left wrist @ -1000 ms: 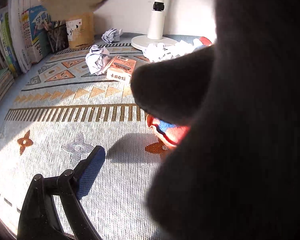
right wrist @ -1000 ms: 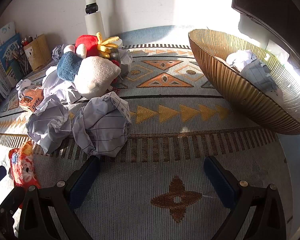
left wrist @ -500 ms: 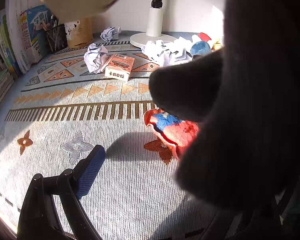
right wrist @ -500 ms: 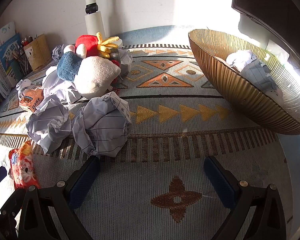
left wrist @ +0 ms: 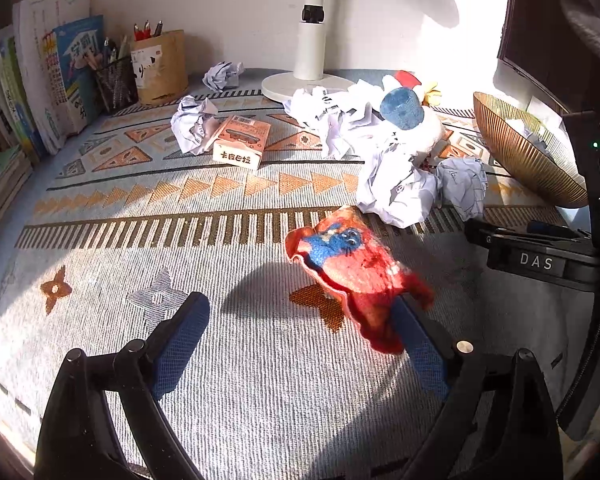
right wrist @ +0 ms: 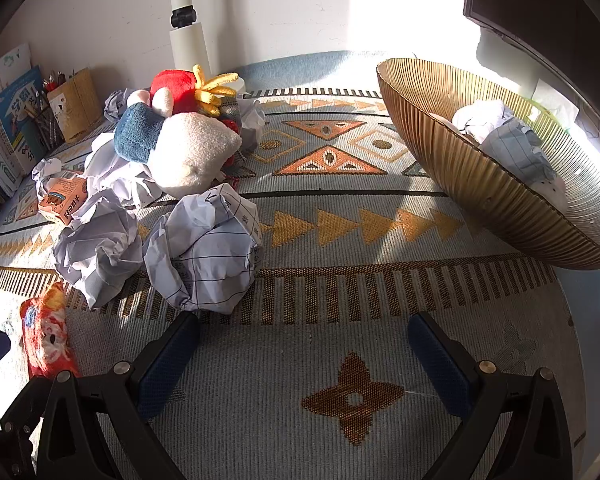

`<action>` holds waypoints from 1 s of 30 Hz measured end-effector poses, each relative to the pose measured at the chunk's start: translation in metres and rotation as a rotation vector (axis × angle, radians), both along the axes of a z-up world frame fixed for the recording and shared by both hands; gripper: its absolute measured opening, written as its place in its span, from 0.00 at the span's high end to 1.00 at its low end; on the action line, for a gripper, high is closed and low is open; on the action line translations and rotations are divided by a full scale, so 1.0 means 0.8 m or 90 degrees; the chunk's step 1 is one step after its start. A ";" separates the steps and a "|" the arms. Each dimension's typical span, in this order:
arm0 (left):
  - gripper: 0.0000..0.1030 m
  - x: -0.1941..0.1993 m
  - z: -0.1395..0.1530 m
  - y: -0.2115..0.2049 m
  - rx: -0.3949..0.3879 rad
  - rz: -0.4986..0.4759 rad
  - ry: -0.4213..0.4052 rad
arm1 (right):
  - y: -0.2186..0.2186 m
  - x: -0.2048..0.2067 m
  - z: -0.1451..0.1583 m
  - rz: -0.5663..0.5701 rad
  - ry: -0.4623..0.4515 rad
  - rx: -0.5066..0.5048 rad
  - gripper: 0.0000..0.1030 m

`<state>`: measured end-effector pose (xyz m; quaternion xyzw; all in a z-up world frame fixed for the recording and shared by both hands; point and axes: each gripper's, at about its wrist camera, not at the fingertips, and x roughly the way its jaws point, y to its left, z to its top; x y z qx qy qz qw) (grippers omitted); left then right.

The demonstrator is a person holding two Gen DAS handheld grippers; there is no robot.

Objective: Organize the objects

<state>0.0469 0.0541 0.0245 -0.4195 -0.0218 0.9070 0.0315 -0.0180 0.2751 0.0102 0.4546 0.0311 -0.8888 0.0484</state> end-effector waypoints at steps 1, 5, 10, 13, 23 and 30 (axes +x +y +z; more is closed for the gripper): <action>0.10 0.014 -0.001 -0.018 0.009 0.001 -0.001 | 0.000 0.000 0.000 0.000 0.000 0.000 0.00; 0.10 0.018 -0.006 -0.034 0.055 0.016 0.001 | 0.000 0.000 0.000 0.000 0.000 0.000 0.00; 0.10 0.026 -0.017 -0.033 0.061 0.041 -0.002 | 0.000 0.000 0.001 0.000 0.000 0.000 0.00; 0.10 0.035 -0.015 -0.030 0.061 0.030 0.003 | 0.000 -0.001 0.001 0.000 0.000 0.000 0.00; 0.10 0.037 0.002 -0.017 0.098 0.003 0.003 | -0.007 0.000 0.008 0.018 -0.102 0.012 0.00; 0.10 0.017 0.002 0.021 0.084 0.009 -0.015 | 0.003 0.007 0.013 0.065 -0.079 -0.010 0.00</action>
